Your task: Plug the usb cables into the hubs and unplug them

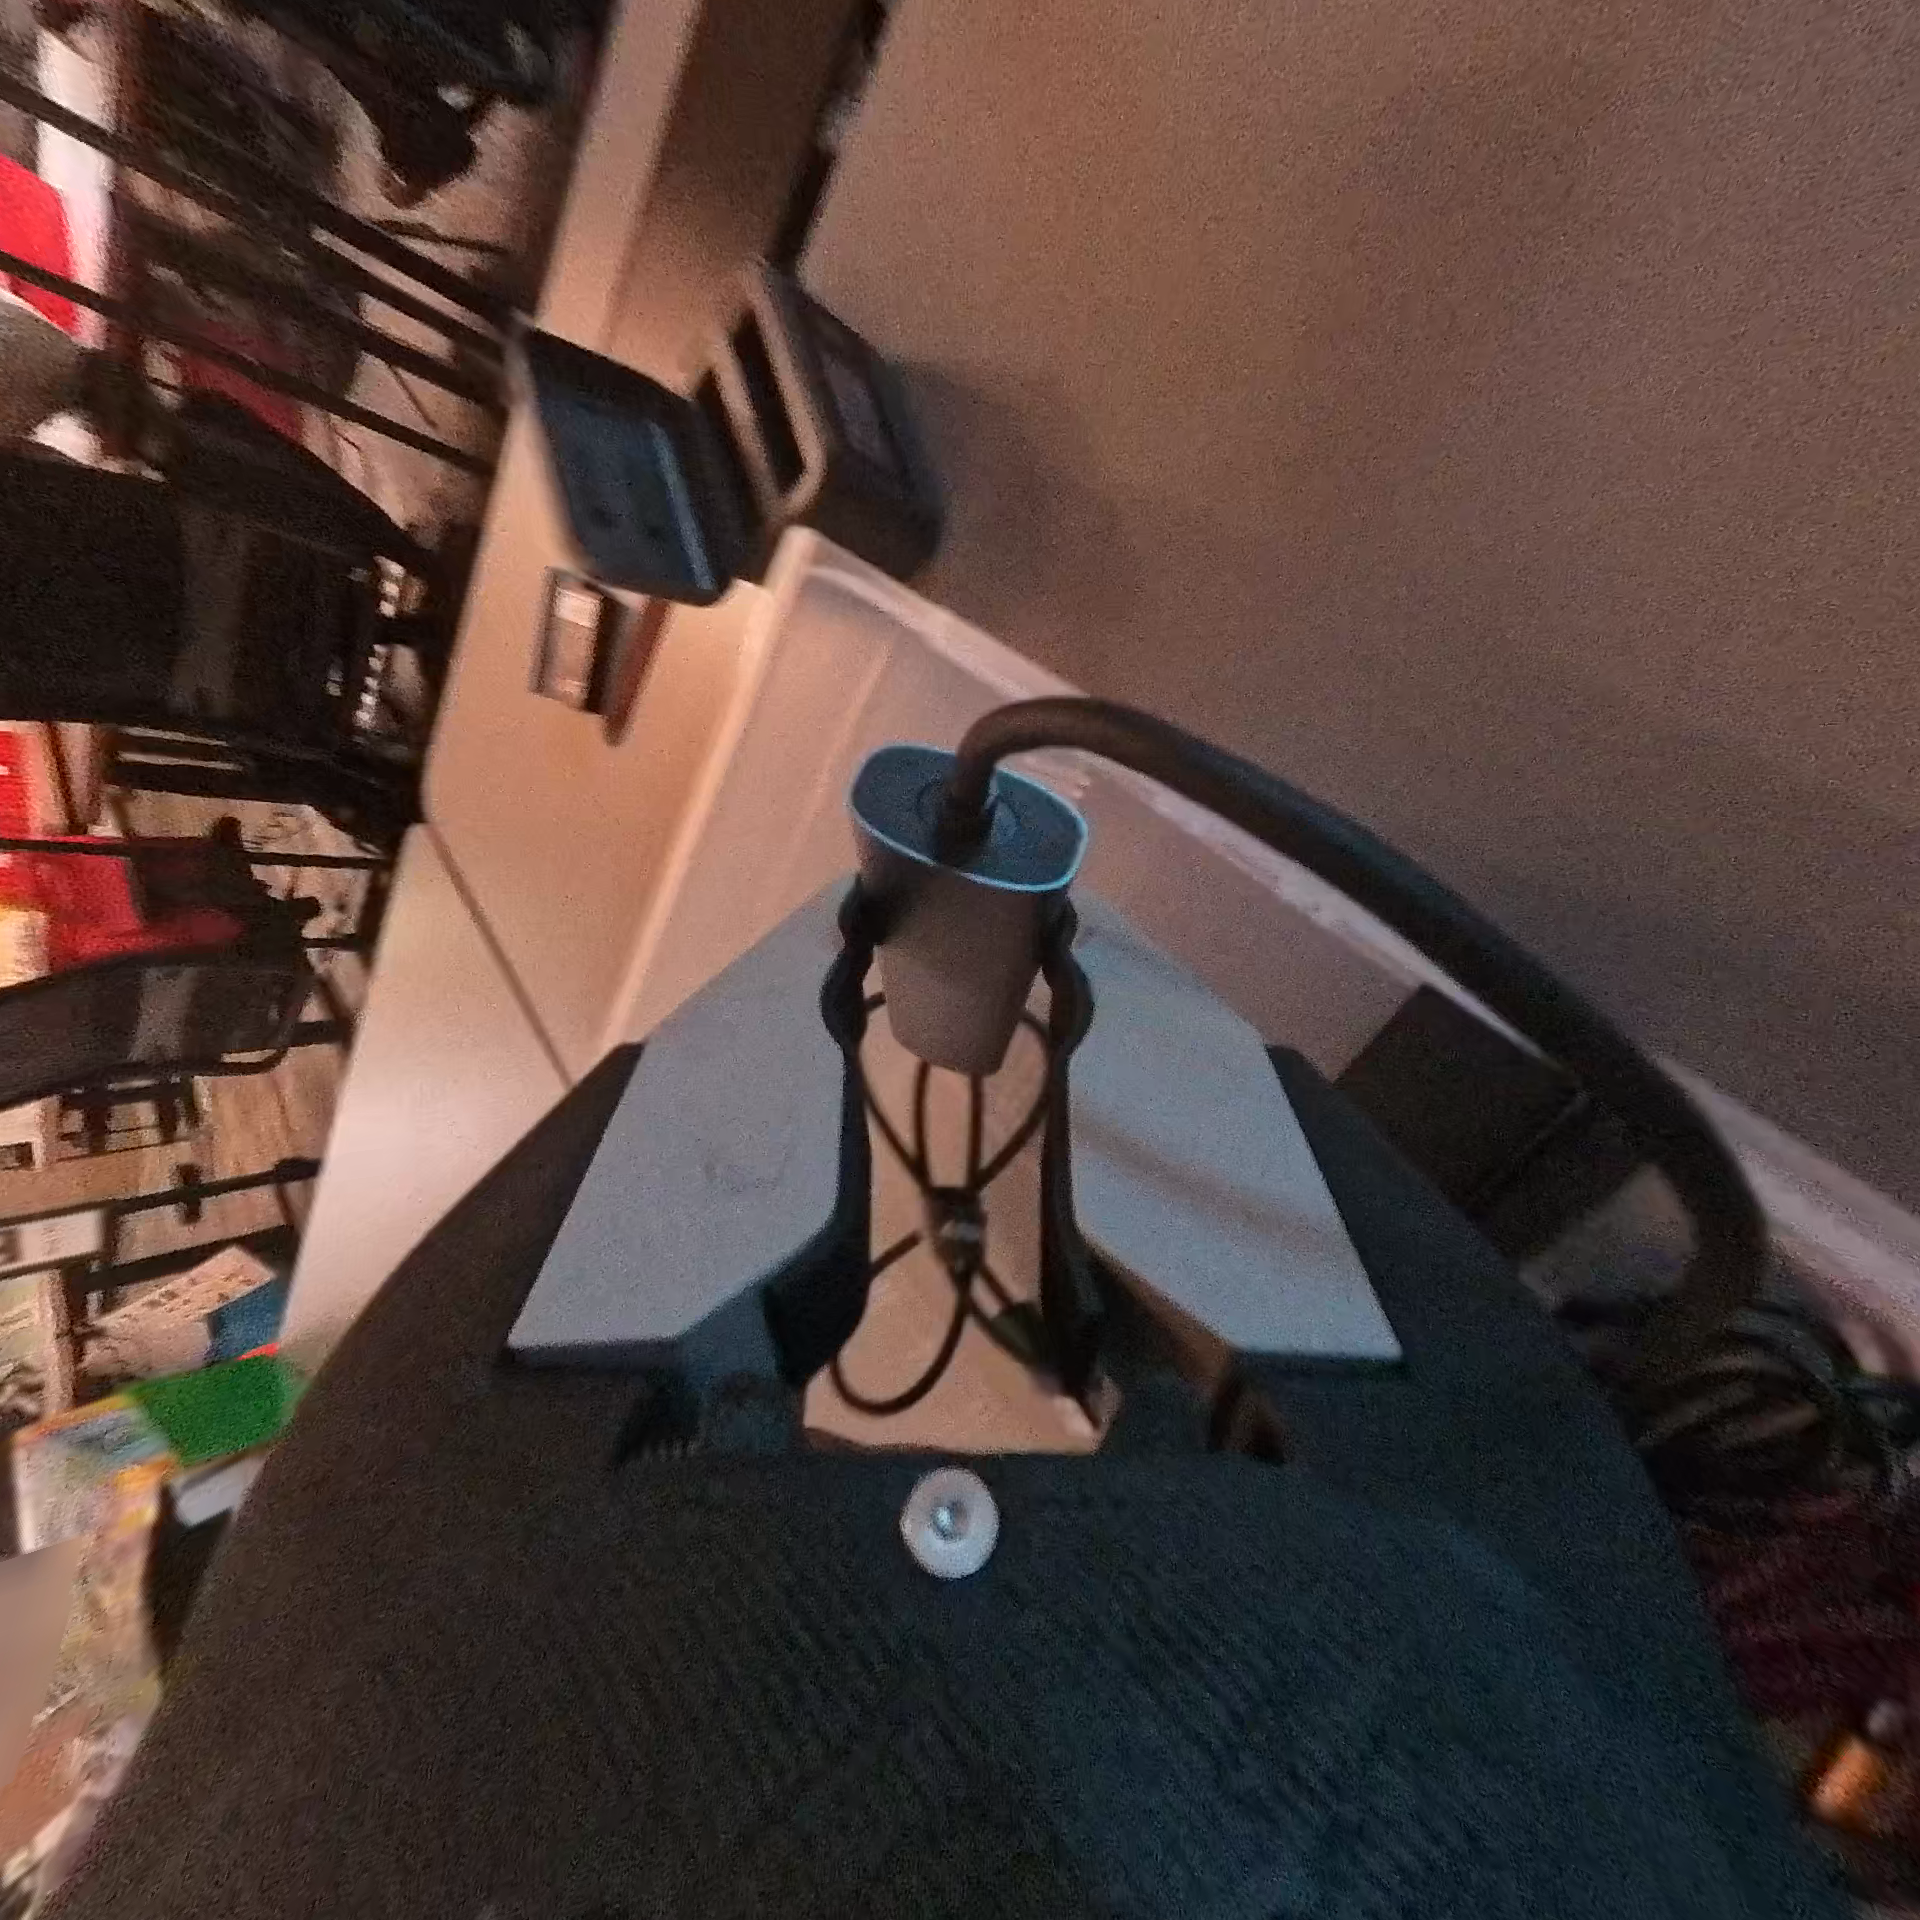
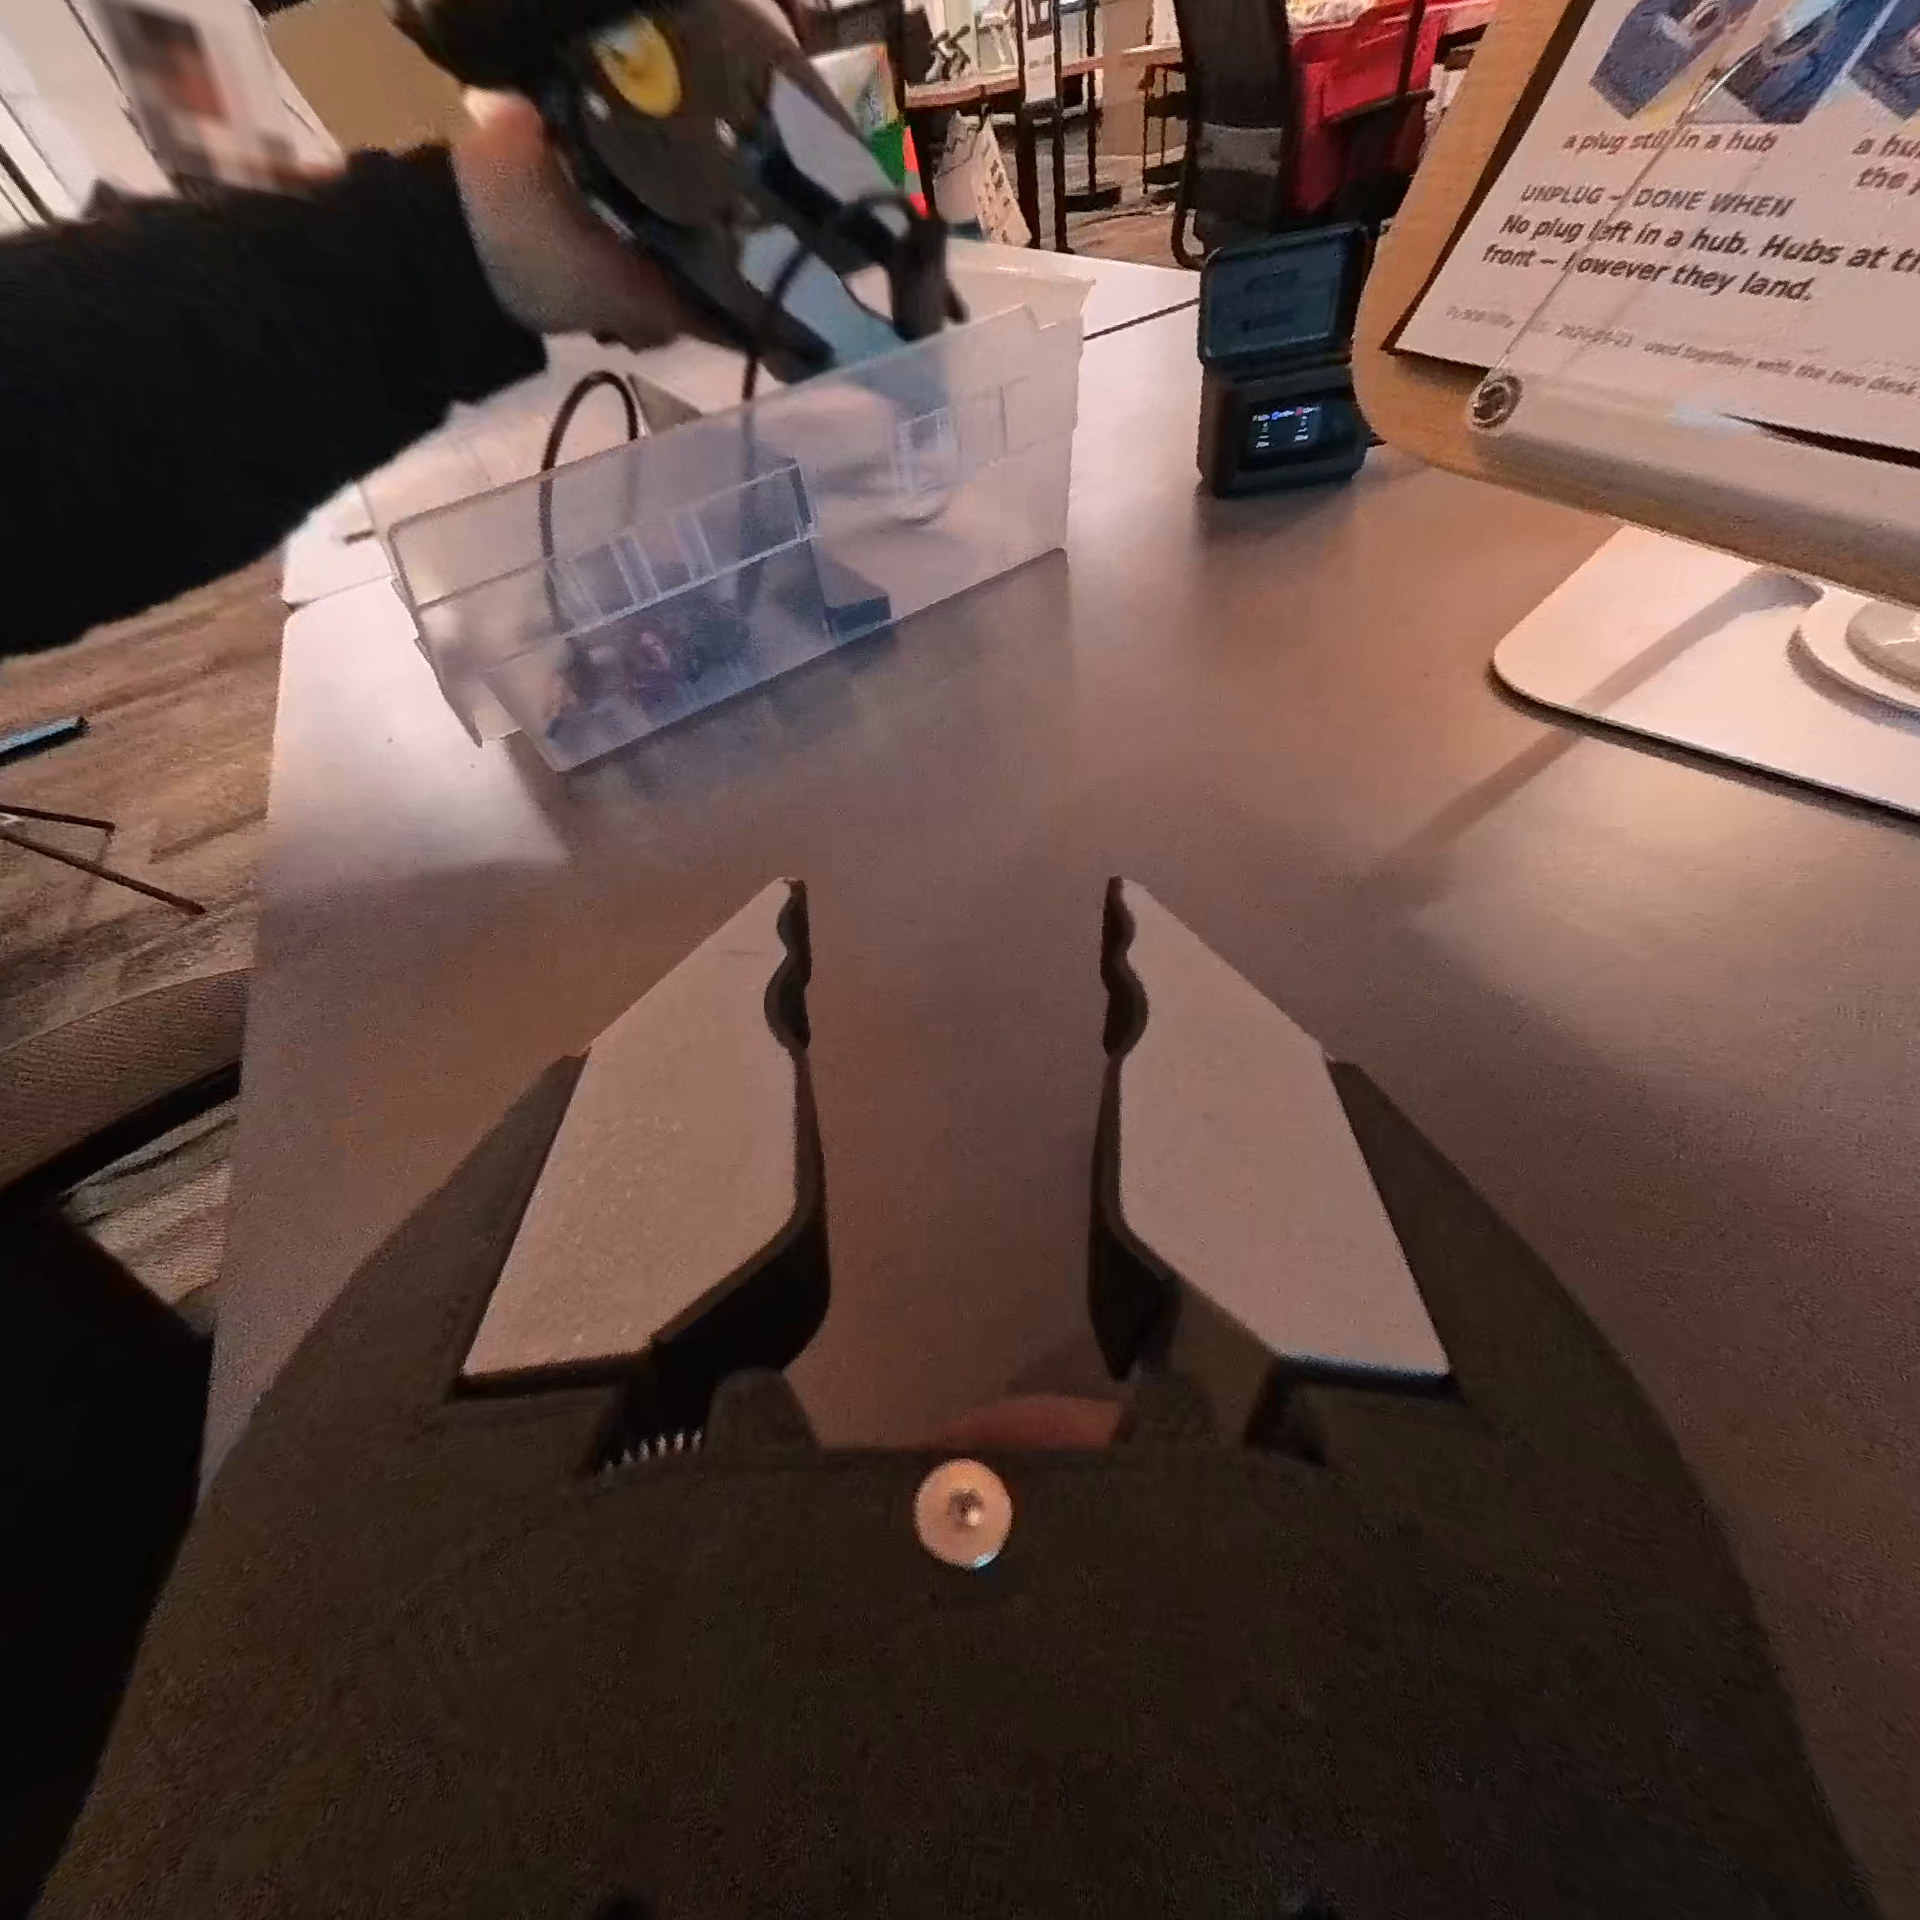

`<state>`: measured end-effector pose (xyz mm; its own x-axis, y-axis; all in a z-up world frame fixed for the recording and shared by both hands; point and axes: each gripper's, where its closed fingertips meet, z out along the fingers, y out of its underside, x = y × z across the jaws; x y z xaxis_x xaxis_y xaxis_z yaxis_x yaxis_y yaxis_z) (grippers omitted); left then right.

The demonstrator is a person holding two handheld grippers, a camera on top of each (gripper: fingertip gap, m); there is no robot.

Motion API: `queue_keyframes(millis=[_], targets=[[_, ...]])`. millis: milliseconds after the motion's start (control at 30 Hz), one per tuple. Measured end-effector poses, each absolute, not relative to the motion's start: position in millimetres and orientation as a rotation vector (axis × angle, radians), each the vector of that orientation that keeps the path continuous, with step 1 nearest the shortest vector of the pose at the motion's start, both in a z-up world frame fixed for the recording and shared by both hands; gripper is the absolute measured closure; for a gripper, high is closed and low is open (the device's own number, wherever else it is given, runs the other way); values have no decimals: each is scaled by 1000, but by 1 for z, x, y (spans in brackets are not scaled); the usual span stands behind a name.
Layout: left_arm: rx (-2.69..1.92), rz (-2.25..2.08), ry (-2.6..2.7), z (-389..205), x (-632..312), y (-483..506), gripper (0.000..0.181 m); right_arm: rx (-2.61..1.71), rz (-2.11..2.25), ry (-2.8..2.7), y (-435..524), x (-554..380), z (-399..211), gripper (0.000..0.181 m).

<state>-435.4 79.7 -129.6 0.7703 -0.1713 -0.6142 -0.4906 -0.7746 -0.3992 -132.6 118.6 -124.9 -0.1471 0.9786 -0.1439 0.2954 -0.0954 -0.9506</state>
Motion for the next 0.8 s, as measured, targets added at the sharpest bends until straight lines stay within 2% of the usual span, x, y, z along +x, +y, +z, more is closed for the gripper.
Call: queue_keyframes(millis=[200, 300, 367, 500, 800], targets=[[-2099, 984, 326, 18, -445, 56, 151, -1425, 1264, -1422, 132, -126, -113, 130], [-1997, 944, 321, 78, -409, 60, 150, -1411, 1244, -1360, 143, -122, -103, 131], [-1978, 854, 369, 97, -369, 71, 150, -1399, 1205, -1316, 154, -117, -97, 132], [-2043, 701, 584, 72, -279, 104, 150, -1372, 1137, -1170, 182, -100, -79, 133], [-2348, 621, 1142, -103, -167, 143, 151, -1411, 1047, -1008, 225, -80, -73, 135]])
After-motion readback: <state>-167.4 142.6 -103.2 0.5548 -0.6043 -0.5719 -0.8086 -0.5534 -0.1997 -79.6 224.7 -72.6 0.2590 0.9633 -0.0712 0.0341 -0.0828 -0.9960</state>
